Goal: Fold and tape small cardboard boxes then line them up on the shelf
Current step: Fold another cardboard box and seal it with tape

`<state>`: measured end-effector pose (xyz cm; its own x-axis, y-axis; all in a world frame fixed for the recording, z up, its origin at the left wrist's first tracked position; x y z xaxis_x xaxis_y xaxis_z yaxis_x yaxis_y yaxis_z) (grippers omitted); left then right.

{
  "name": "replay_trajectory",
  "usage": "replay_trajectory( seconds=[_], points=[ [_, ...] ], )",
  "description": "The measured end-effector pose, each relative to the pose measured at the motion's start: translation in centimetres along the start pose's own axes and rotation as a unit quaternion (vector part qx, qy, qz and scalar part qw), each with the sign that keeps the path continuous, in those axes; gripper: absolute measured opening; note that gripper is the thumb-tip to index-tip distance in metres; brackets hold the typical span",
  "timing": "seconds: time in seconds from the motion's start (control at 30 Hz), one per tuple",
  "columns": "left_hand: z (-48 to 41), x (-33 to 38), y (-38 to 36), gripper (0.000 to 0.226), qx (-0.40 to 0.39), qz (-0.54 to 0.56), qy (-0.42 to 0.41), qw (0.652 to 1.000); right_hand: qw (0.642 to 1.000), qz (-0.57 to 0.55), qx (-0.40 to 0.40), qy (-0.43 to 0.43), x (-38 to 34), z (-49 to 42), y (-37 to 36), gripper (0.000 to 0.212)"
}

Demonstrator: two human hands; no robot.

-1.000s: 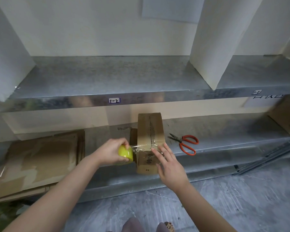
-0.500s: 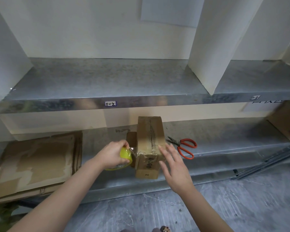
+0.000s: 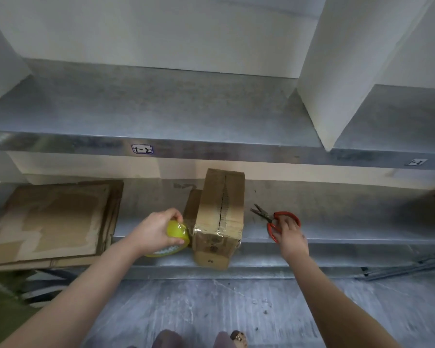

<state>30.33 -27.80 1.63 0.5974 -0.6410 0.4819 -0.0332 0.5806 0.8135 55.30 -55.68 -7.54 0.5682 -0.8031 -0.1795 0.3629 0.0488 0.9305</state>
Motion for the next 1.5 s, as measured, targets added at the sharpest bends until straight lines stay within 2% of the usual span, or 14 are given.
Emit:
replay_trajectory(
  seconds=[0.1, 0.2, 0.3, 0.5, 0.7, 0.8, 1.03, 1.23, 1.5],
  points=[
    [0.1, 0.3, 0.0, 0.048, 0.006, 0.006, 0.008, 1.0, 0.999, 0.011, 0.03, -0.036, -0.2, -0.4, 0.1, 0.045],
    [-0.1, 0.5, 0.3, 0.047, 0.013, 0.009, 0.015, 1.0, 0.994, 0.091, 0.032, -0.057, -0.5, 0.1, 0.1, 0.029],
    [-0.2, 0.5, 0.5, 0.047, 0.014, 0.007, 0.017, 1.0, 0.991, 0.117, 0.031, -0.06, -0.7, 1.0, -0.4, 0.028],
    [-0.2, 0.5, 1.2, 0.044, -0.006, -0.016, 0.005, 1.0, 0.99, 0.001, 0.066, -0.122, -1.7, 5.8, 0.1, 0.023],
    [-0.5, 0.4, 2.0, 0.045, -0.027, -0.054, -0.013, 0.998, 0.968, -0.163, 0.183, -0.057, -6.4, 15.7, 0.4, 0.046],
    [-0.5, 0.3, 2.1, 0.046, -0.025, -0.058, -0.022, 0.998, 0.955, -0.217, 0.199, -0.024, -10.5, 19.7, 0.7, 0.05],
    [0.2, 0.0, 2.2, 0.05, -0.024, -0.058, -0.037, 0.997, 0.926, -0.364, 0.098, 0.023, -19.6, 21.0, -0.6, 0.047],
    [0.5, -0.2, 2.3, 0.049, -0.038, -0.041, -0.05, 0.997, 0.863, -0.506, 0.014, -0.009, -22.8, 19.2, -1.1, 0.038],
    [-0.2, -1.0, 2.5, 0.049, -0.041, -0.047, -0.063, 0.996, 0.8, -0.591, -0.04, -0.09, -24.1, 18.0, -1.2, 0.043]
  ],
)
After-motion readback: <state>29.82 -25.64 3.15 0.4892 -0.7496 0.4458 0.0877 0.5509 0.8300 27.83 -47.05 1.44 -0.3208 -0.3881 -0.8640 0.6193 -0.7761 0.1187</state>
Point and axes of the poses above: each hand's wrist, its own z-axis away from the middle knuckle, its own y-axis out of the back of the hand, x = y × z, the point moved 3 cm from there along -z, towards the middle knuckle, and after that the axes turned 11 degrees about y, right-handed, at the moved point
